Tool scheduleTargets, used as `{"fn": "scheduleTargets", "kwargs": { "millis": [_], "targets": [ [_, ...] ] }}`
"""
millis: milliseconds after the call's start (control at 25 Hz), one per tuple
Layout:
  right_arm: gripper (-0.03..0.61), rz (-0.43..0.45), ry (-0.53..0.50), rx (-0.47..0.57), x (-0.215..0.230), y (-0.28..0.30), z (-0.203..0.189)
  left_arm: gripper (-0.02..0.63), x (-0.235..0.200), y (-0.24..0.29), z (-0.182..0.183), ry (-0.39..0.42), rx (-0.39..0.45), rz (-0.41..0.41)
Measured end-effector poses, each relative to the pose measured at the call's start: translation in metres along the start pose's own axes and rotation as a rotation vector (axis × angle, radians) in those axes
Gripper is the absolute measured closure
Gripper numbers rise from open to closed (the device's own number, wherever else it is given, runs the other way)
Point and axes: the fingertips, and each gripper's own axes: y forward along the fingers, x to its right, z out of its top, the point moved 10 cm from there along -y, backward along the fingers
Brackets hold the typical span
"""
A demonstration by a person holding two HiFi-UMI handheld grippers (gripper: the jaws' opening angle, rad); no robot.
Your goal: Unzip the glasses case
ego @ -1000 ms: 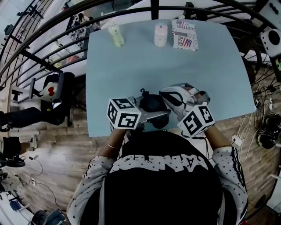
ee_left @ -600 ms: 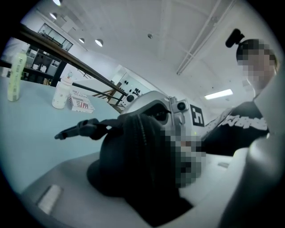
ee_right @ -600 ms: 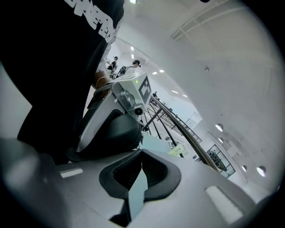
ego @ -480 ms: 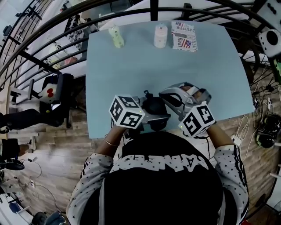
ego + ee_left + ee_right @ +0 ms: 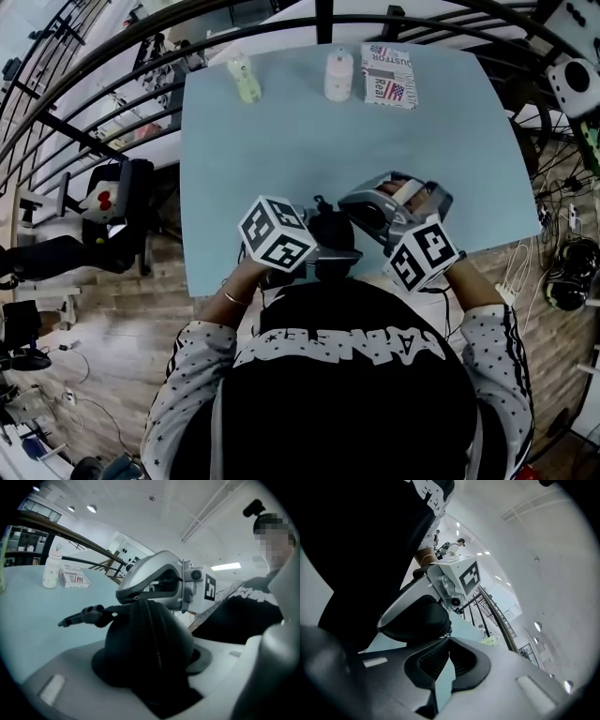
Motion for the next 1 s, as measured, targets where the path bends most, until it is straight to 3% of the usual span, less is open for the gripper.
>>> {"fn": "scheduleTargets", "kwargs": {
  "millis": [200, 600, 720, 880, 1000],
  "targets": [
    [0.568, 0.034, -0.067, -0.008, 0.000, -0.002, 0.004, 0.614, 0.002, 0.008, -0.001, 0.014, -0.066, -0.033],
    [0.566, 0.048, -0.244, -0.079, -0.008, 0.000, 0.013, 0.614, 0.003, 0.018, -0.006, 0.009, -0.107, -0.041],
    [0.560, 0.036, -0.197, -0.058, -0.006, 0.002, 0.011, 0.614, 0.001, 0.015, -0.007, 0.007, -0.088, -0.035],
    [0.537, -0.021, -0.062, 0.000, -0.001, 0.006, 0.008, 0.614, -0.001, 0.011, -0.010, 0.011, -0.039, -0.015],
    [0.568, -0.073, 0.025, 0.033, 0.004, 0.006, 0.004, 0.614, -0.001, 0.011, -0.009, 0.016, 0.001, 0.002]
  ]
}}
